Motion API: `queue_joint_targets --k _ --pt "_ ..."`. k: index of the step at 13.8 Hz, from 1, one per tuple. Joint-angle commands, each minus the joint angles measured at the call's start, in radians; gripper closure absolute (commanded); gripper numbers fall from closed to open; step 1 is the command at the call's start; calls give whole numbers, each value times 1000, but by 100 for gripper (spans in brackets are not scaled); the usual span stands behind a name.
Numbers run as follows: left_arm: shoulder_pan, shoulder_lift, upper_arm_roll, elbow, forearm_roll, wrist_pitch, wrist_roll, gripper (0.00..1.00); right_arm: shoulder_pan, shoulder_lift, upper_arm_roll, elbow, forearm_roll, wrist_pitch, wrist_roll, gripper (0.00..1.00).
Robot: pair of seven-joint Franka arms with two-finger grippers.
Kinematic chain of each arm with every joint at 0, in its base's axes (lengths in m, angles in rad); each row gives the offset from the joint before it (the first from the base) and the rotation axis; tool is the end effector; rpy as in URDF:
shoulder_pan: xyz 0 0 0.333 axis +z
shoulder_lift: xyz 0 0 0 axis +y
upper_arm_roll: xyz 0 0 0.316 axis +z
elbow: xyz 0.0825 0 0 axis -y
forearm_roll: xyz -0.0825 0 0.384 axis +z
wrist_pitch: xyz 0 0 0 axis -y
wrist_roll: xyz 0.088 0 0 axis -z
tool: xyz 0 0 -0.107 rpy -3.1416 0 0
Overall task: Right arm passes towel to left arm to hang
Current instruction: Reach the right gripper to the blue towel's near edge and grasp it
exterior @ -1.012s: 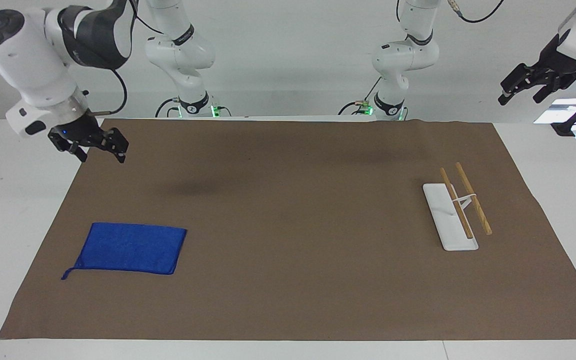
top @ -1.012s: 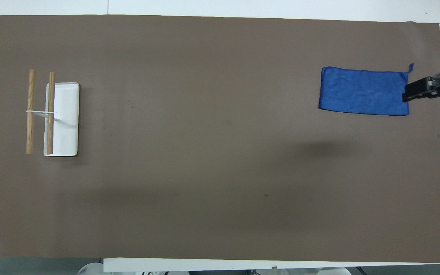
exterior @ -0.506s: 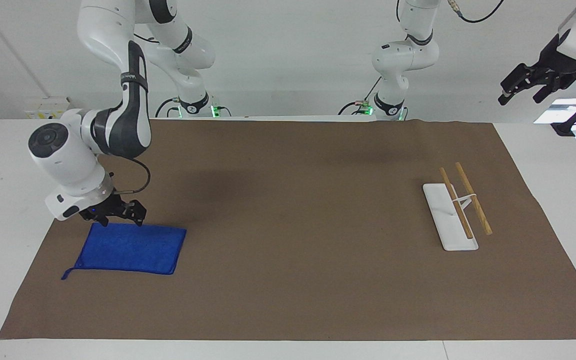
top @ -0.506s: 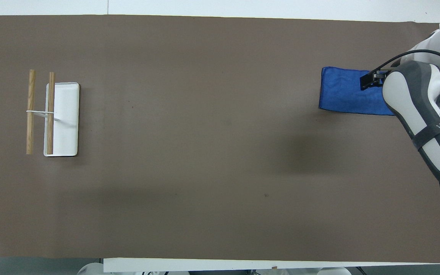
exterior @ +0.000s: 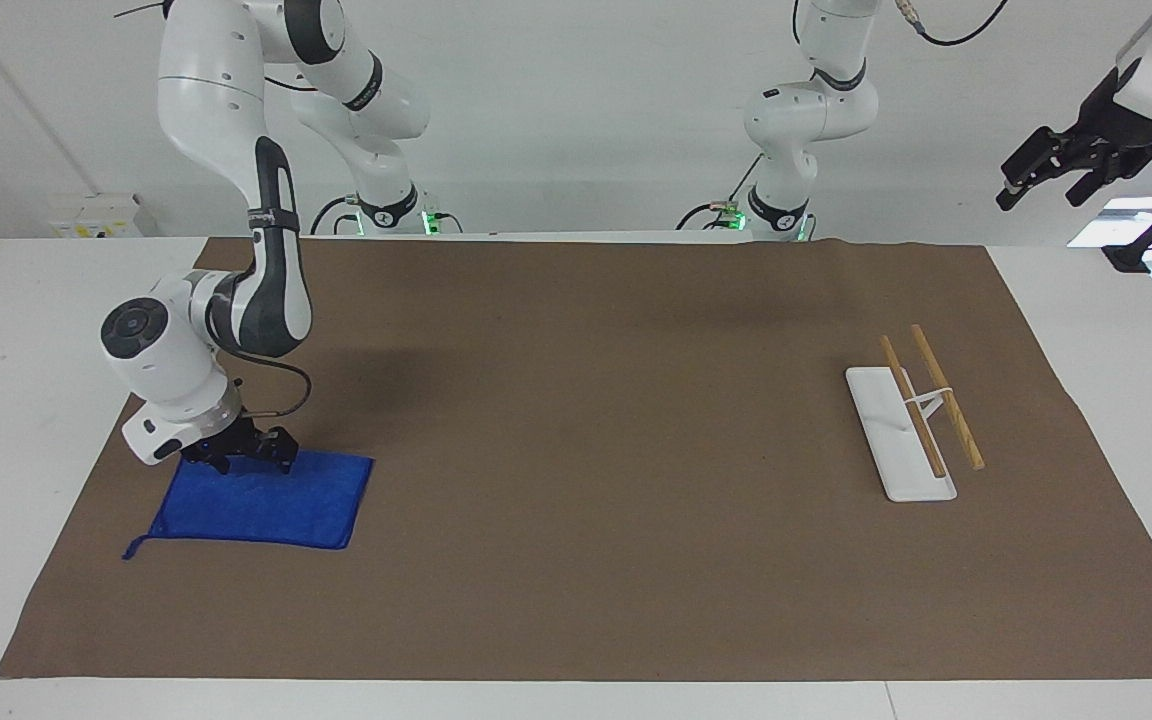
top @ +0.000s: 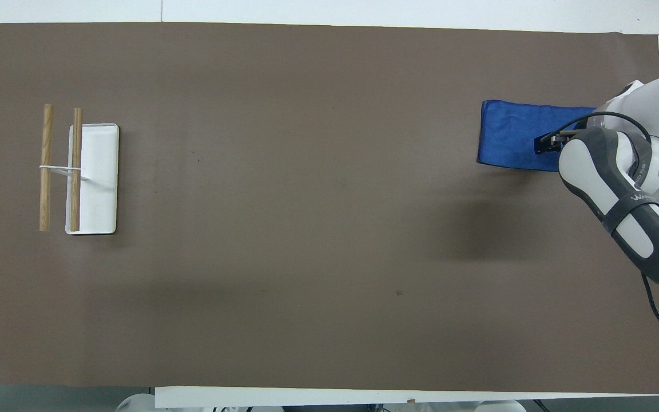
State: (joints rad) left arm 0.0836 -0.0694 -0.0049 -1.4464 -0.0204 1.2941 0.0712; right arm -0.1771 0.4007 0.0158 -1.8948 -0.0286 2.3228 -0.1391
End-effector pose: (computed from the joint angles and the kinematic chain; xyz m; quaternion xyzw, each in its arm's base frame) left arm 0.4988 0.0366 0.6950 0.9991 0.0014 -0.0406 0.0128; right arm 0.6239 -0.1026 0.2945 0.9999 -0.0021 0.0124 0.0095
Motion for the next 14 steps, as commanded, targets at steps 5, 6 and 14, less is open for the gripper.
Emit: queue_joint_targets --k 5,6,14 --pt "-8 -24 2 -22 17 -10 2 1 -15 -26 10 -59 -17 40 -22 20" --pt "-8 -24 2 -22 17 -10 2 1 -15 -26 10 -64 -17 40 -22 20" --pt "-8 -24 2 -22 17 -10 2 1 -9 -31 10 -96 -17 79 -27 80"
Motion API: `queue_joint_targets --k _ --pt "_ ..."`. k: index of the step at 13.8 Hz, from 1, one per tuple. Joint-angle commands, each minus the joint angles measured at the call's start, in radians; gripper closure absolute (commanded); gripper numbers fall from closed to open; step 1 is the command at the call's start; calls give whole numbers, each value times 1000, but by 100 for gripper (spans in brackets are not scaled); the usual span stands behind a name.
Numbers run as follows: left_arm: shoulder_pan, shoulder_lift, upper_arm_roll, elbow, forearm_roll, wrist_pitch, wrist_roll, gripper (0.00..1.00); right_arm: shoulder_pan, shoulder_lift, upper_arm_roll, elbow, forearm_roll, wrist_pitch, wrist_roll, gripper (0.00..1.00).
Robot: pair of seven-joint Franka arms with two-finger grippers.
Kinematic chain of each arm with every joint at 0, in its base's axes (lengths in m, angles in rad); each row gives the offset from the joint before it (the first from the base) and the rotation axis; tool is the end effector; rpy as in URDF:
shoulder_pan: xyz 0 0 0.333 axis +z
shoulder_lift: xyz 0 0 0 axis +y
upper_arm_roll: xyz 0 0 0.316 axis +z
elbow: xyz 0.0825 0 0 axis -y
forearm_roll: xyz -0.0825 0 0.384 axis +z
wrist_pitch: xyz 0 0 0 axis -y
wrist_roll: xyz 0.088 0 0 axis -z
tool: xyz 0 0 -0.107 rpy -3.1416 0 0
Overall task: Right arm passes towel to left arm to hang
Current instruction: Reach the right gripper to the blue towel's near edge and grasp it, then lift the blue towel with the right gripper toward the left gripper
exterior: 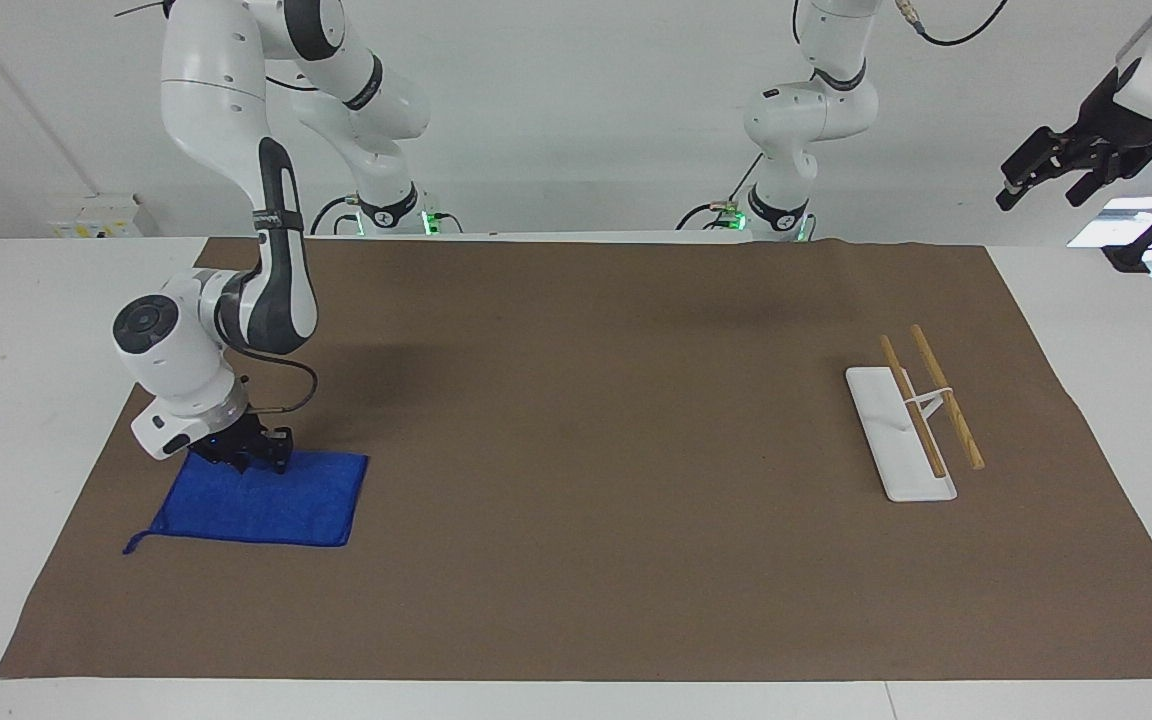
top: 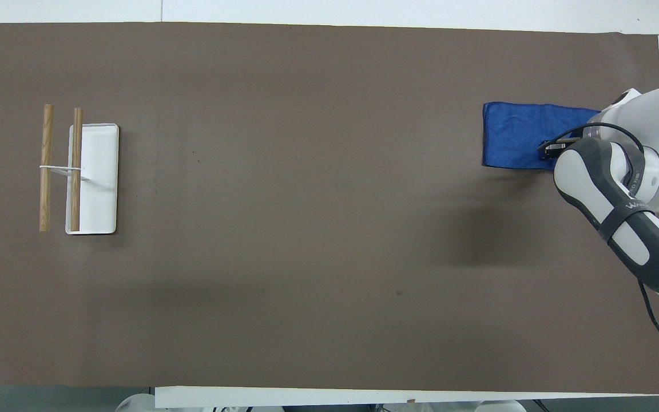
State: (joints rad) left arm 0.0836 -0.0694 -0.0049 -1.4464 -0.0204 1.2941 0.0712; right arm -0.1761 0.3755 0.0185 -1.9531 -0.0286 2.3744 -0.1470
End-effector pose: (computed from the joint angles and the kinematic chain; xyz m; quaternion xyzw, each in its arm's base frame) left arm 0.4988 0.0366 0.6950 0.9991 0.0014 -0.0406 0.0128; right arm 0.6132 -0.0983 0.2899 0.9997 0.0040 0.0217 0.0102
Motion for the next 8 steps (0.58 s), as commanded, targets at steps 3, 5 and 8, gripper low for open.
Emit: queue_joint_targets --k 3,5,8 --pt "-8 -24 2 -22 17 -10 2 1 7 -7 8 -18 -19 -1 -20 100" --pt "-2 -24 3 -22 17 -22 4 1 41 -6 8 72 -17 -133 -16 100" --pt "8 -36 17 -20 19 -30 -1 1 81 -6 9 242 24 -363 3 100"
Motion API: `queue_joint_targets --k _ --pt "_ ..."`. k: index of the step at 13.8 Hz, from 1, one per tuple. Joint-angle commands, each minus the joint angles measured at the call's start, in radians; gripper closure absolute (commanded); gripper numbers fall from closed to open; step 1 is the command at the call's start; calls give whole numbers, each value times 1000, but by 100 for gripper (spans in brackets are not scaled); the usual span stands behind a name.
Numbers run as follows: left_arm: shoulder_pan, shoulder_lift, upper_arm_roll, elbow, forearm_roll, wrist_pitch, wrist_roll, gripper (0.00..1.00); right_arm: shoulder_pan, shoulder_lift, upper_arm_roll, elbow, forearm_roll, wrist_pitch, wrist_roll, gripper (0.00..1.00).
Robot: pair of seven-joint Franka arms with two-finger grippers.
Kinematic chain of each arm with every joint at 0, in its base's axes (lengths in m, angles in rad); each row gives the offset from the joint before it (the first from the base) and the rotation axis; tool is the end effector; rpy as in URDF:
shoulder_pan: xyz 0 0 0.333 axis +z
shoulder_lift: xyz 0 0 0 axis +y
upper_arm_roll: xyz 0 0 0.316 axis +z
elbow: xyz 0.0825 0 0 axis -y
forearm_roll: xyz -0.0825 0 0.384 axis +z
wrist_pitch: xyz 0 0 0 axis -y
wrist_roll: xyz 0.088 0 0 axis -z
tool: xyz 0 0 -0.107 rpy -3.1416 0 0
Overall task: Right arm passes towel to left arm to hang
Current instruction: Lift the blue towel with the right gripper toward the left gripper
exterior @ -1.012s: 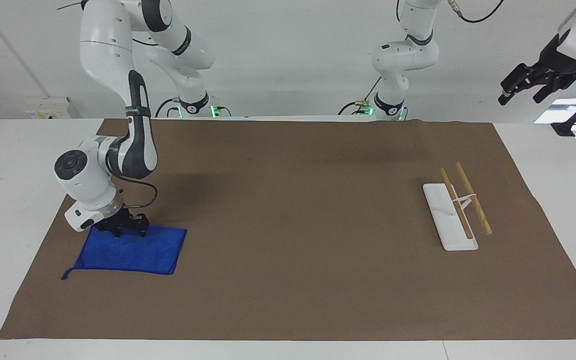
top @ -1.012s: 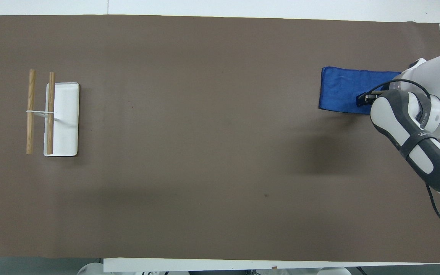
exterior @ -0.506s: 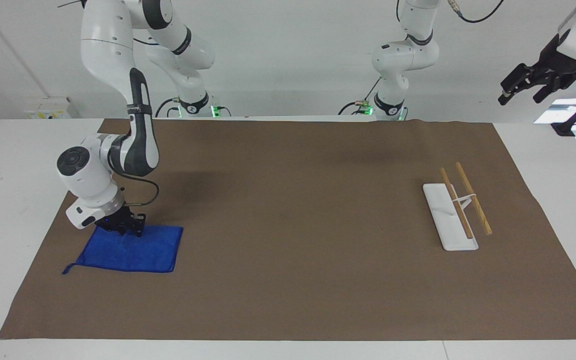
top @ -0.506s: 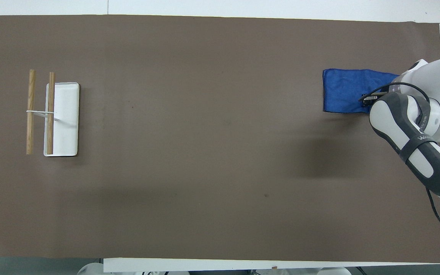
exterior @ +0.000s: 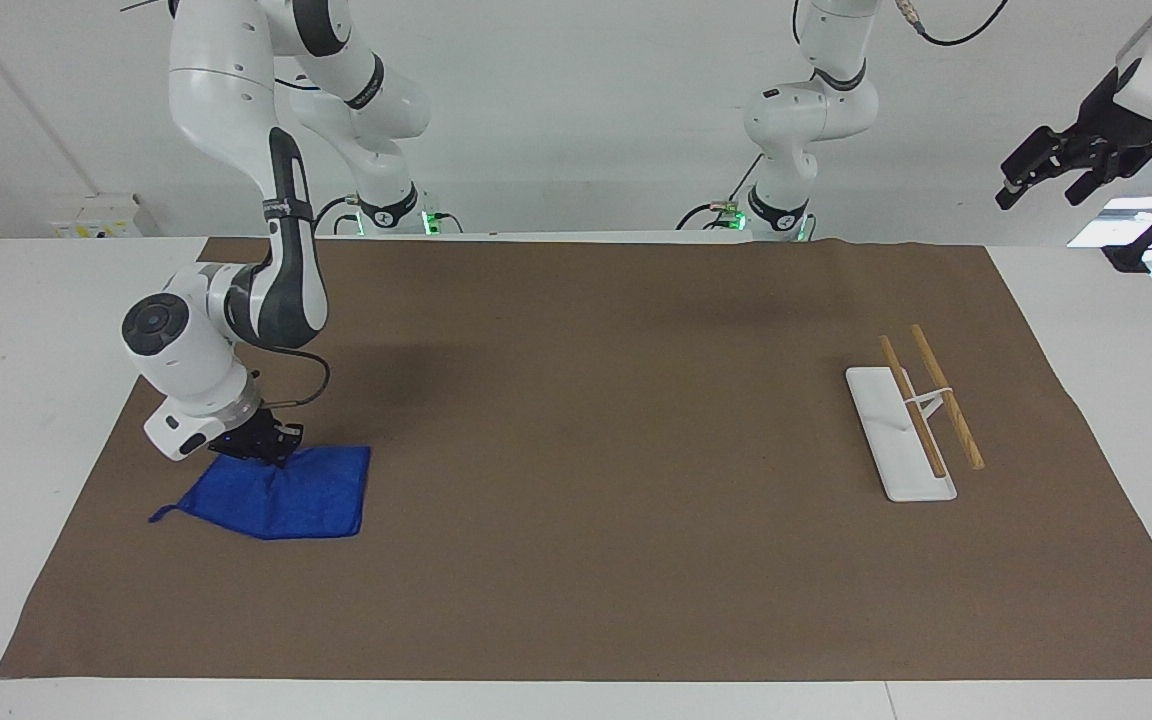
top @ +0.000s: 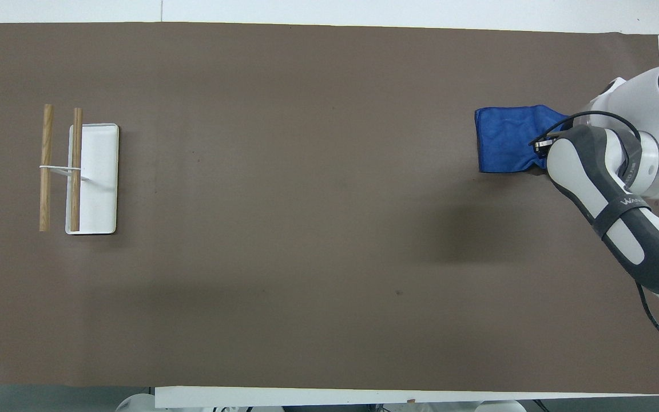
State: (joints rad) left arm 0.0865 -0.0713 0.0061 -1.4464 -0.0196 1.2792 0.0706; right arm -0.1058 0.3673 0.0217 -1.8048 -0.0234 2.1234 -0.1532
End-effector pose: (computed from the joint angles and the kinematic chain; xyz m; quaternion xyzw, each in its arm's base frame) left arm 0.4958 0.0437 0.6948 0.9988 0.0086 -0.0470 0.0136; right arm 0.6341 -0.0555 0.3380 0.9989 0.0403 -0.0248 0.0030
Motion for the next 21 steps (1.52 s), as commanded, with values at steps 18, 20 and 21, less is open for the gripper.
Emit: queue_joint_targets --k 18,20,21 --pt "-191 -107 -140 -200 -25 256 -619 1 488 -14 6 225 1301 -17 891 100" --pt "-255 -93 -138 -239 -25 352 -836 1 494 -25 6 213 1420 -19 944 100" --pt "-275 -78 -140 -249 -25 405 -942 2 494 -30 6 203 1456 -23 966 100"
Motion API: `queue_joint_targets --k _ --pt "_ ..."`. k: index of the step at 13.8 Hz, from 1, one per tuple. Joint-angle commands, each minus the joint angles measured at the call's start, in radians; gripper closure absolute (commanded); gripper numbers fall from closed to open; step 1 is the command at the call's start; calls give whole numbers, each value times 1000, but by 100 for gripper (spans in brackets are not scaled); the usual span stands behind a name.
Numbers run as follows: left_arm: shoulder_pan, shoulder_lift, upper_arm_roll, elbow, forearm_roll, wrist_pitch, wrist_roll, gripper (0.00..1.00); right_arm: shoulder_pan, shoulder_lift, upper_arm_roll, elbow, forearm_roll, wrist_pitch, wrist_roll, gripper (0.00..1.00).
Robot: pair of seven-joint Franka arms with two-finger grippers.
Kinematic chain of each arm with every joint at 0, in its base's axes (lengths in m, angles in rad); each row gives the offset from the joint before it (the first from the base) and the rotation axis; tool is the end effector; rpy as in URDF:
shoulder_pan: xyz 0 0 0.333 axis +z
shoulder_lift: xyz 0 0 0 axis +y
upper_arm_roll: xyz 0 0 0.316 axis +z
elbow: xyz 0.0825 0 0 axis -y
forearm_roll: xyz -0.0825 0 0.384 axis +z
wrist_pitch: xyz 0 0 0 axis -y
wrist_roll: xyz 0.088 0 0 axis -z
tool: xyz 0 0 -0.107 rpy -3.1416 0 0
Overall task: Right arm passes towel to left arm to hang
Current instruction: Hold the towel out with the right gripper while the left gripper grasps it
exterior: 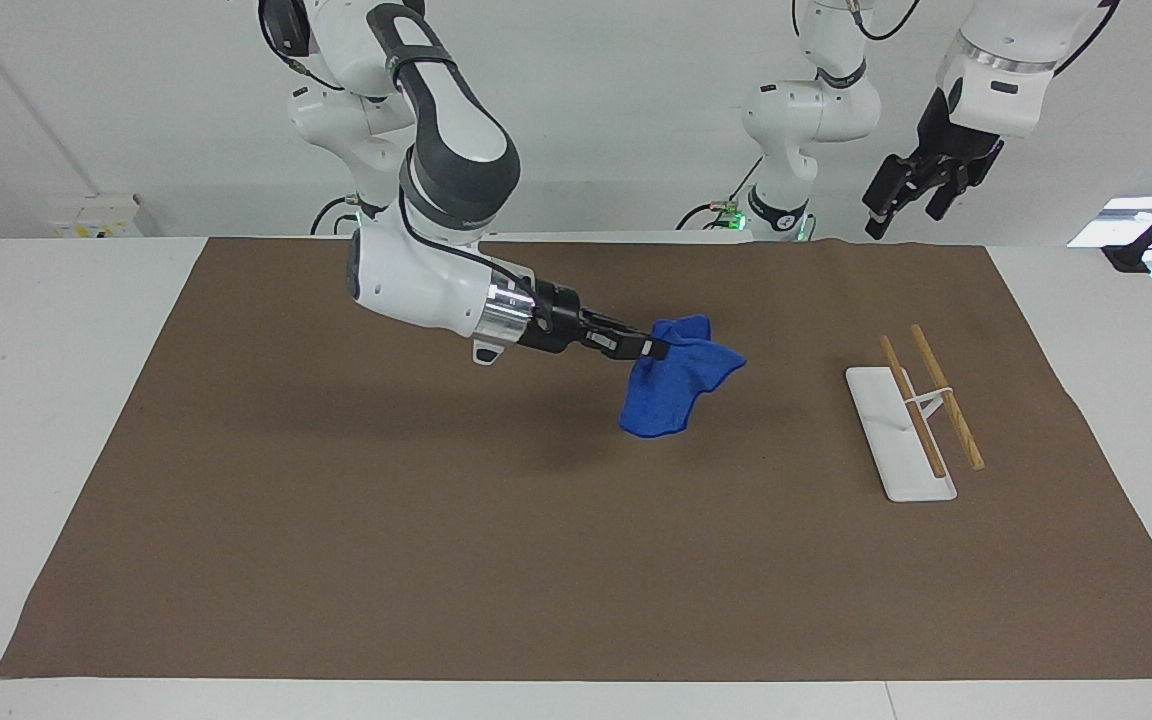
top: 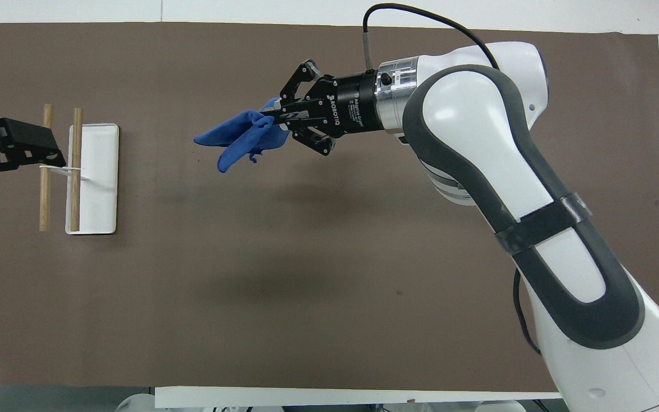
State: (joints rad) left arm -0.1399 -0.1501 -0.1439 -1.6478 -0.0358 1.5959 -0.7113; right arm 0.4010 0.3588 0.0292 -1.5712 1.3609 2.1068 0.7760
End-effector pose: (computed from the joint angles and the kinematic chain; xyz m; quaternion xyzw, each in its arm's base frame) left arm 0.4866 -0.1525 0.6694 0.9761 0.2117 0.0390 0.0293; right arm 0.6140 0.3292 0.4877 -0.7126 0.4019 0.2681 0.5088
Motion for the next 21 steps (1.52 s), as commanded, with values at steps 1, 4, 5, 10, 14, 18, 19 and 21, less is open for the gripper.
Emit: queue_joint_targets --k 1,4,5,10,14,18,19,21 --pt "-70 33 12 -43 -9 131 -247 2 -2 -40 -3 -38 75 2 48 100" --pt "-105 87 12 -43 -9 217 -350 2 21 -49 -2 -46 75 -1 52 100" --pt "-107 102 10 -41 -9 248 -359 2 33 -47 -3 -46 76 2 57 100" --pt "-113 179 12 0 -38 360 -424 4 36 -47 -3 -50 75 9 57 100" --pt "-115 239 10 46 -49 384 -438 4 108 -47 -3 -50 66 88 40 100" --pt "-167 359 14 167 -33 304 -450 5 145 -46 -3 -49 66 130 39 100" --pt "-167 357 14 168 -15 264 -445 6 157 -44 -3 -47 61 131 37 100" --pt "-168 359 12 166 26 210 -444 7 157 -44 -3 -46 58 131 37 100"
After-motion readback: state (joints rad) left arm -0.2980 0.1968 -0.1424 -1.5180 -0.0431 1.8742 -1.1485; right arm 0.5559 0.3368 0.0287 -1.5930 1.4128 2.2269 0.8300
